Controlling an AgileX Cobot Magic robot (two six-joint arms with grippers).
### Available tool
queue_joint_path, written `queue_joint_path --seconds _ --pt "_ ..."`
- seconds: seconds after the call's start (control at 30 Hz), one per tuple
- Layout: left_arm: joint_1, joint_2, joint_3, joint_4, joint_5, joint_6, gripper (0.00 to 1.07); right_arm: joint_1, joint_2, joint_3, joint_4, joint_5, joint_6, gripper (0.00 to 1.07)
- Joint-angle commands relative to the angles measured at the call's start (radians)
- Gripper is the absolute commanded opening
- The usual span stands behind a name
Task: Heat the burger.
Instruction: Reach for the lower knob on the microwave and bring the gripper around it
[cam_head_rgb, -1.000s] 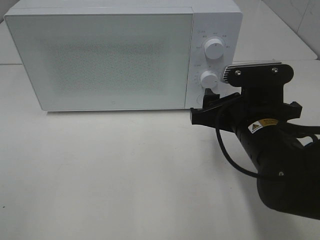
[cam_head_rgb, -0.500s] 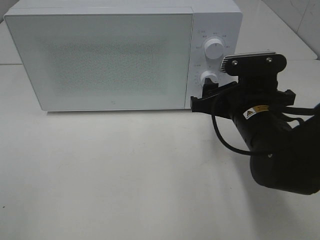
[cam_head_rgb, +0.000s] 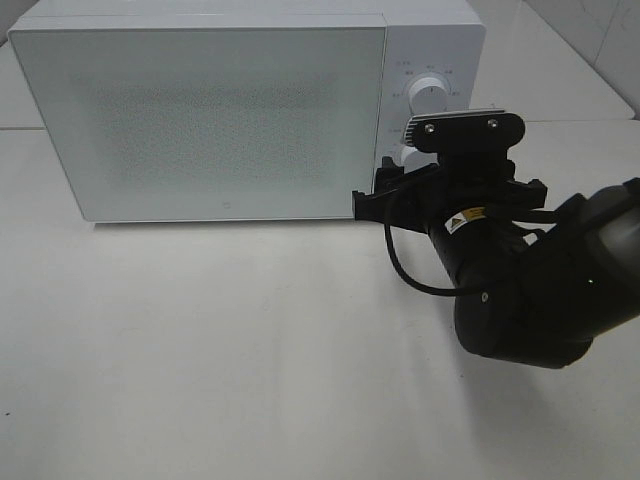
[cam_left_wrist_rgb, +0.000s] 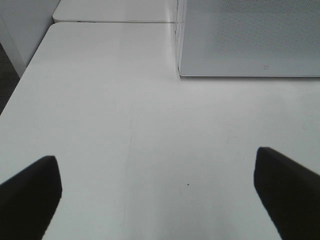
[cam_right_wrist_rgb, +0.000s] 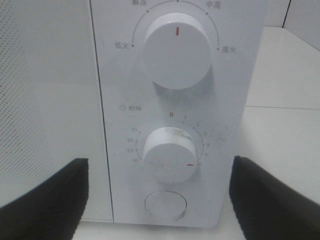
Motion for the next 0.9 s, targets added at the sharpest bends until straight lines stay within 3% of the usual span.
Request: queue_joint_path --seconds 0.03,0.9 --pt "-0.006 -0.03 0.003 -0.006 -0.008 -0.004 0.98 -0.026 0.027 -0.038 -0.029 -0.037 0.012 0.76" --pt "-0.006 -0.024 0.003 -0.006 -0.008 -0.004 0.98 -0.095 0.145 -0.161 -0.099 0.033 0.038 0.76"
